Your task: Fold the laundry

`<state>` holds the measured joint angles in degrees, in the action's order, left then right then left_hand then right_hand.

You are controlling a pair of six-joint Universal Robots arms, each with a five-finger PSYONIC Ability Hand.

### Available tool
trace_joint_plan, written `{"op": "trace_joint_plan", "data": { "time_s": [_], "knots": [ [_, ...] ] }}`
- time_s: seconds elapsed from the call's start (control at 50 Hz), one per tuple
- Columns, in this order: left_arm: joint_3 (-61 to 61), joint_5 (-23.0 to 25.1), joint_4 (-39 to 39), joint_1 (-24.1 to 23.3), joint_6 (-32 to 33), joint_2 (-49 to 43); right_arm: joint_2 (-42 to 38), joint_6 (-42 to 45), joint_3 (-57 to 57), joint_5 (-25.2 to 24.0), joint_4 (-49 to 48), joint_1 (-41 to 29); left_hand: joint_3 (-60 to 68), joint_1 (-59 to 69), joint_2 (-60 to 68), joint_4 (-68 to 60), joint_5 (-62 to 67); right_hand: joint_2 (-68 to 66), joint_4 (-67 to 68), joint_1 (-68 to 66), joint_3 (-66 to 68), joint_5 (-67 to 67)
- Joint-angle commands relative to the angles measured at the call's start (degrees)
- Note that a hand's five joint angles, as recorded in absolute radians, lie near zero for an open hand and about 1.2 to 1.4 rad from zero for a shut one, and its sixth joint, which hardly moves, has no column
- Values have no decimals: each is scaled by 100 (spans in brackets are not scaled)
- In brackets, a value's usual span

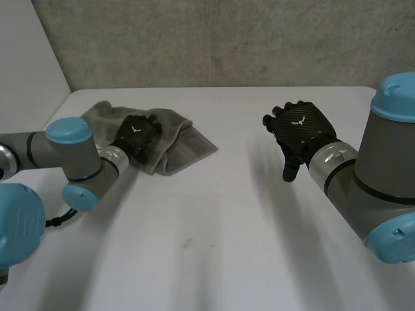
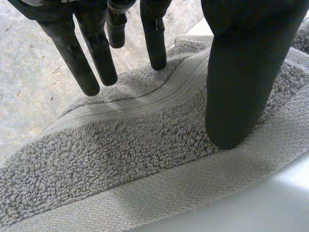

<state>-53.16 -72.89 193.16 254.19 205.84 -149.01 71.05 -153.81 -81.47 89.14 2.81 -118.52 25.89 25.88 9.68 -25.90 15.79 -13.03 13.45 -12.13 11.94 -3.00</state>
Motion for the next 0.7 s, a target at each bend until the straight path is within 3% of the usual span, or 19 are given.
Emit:
{"op": "trace_joint_plan", "data": {
  "time_s": [0.02,0.04,0.06,0.42,0.46,0.48,0.5,0.56,0.7],
  "knots": [
    [-37,-50,20,-9,9,29,-3,0,0,-1,0,-4,3916,3917,5537,-3915,3926,303,-345,213,-194,300],
    [-45,-76,37,-27,9,64,-3,0,0,-1,0,-4,5249,5250,6870,-5247,5259,303,-345,213,-194,300],
    [-37,-76,55,-53,9,125,-3,0,0,-1,0,-4,5410,5411,7031,-5408,5419,303,-345,213,-194,300],
    [-1029,-120,108,-273,-26,1866,-3,79,0,7,0,-13,5411,5412,7032,-5410,5421,303,-345,213,-194,300],
    [-1091,-120,152,-282,-9,1840,-3,79,-9,7,0,-22,4690,4691,6311,-4689,4700,303,-345,213,-194,300],
    [-1117,-120,195,-282,-17,1762,-3,79,-9,16,0,-31,1576,1577,3197,-1575,1586,303,-345,213,-194,300],
    [-1091,-129,213,-282,9,1596,-3,79,-9,16,0,-31,-154,-153,1467,155,-144,303,-345,213,-194,300],
    [-986,-111,187,-282,26,1218,-3,79,-18,7,9,-39,-841,-840,780,842,-831,303,-345,213,-194,300],
    [-767,-111,169,-273,26,716,-12,97,-18,7,0,-39,-962,-961,659,963,-952,303,-345,213,-194,300]
  ]
}}
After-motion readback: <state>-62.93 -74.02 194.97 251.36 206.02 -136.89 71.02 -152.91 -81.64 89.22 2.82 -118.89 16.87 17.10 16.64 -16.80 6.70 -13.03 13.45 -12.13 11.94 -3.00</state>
